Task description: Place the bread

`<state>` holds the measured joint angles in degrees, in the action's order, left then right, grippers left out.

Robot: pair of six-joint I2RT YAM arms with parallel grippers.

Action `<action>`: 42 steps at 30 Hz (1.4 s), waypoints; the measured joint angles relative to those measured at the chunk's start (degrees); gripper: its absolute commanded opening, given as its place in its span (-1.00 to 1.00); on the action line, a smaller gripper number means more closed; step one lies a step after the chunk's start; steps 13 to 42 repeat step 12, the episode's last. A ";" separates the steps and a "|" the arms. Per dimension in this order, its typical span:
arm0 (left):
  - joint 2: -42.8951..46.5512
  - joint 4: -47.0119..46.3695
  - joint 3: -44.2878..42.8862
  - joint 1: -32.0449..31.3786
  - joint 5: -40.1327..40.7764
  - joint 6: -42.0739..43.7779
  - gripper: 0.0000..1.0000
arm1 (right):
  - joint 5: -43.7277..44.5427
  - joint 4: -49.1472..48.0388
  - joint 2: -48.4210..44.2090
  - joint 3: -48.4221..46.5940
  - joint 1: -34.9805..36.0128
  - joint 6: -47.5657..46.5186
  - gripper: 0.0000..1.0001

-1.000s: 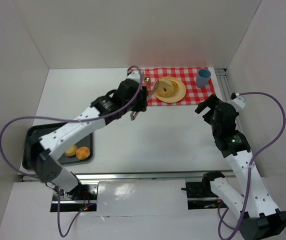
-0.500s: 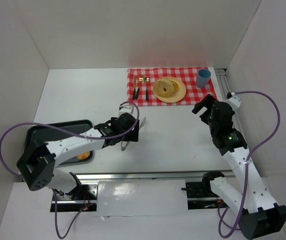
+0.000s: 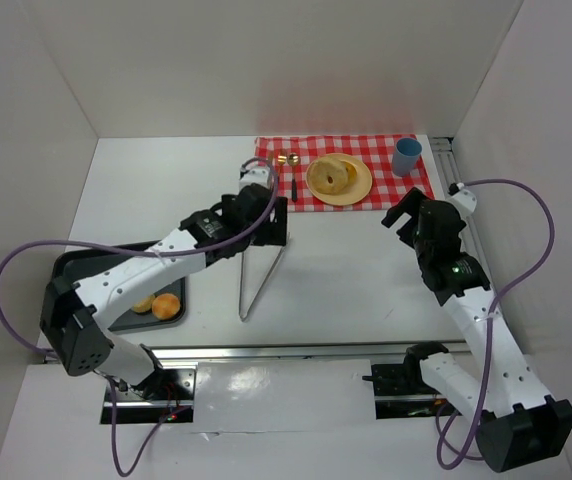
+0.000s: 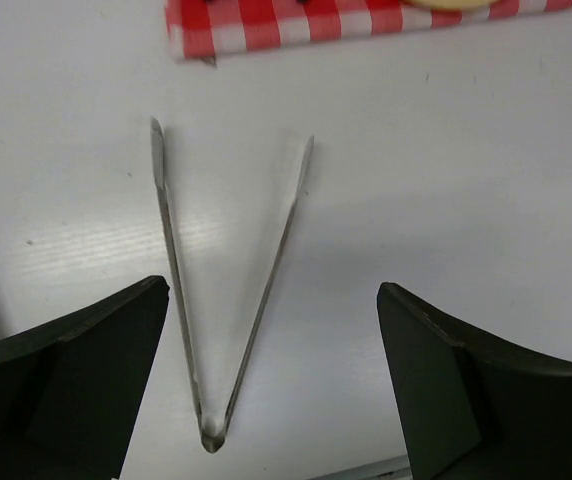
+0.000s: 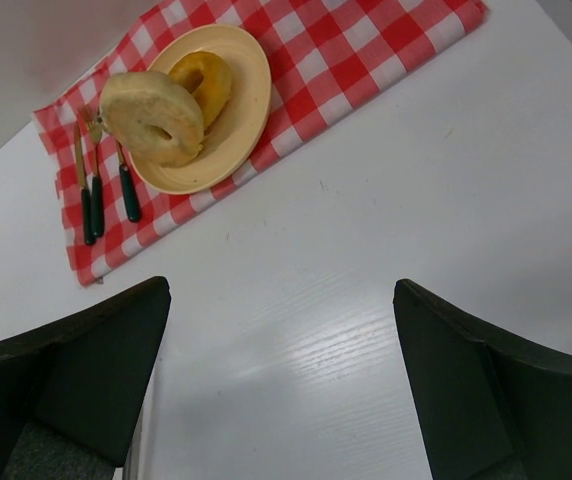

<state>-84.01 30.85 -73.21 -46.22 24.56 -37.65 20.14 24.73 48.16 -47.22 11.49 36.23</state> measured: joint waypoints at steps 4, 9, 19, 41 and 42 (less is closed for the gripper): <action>3.17 2.95 -4.15 0.55 3.89 3.23 0.98 | -0.07 -0.44 2.43 0.00 0.00 -0.11 1.00; 8.00 3.87 -0.02 1.62 3.63 6.29 0.98 | -0.31 -0.81 3.34 0.00 0.00 -0.11 1.00; 8.17 3.74 1.57 2.51 2.40 7.02 0.98 | -0.57 -1.16 3.39 0.00 0.00 -0.20 1.00; 8.17 3.74 1.57 2.51 2.40 7.02 0.98 | -0.57 -1.16 3.39 0.00 0.00 -0.20 1.00; 8.17 3.74 1.57 2.51 2.40 7.02 0.98 | -0.57 -1.16 3.39 0.00 0.00 -0.20 1.00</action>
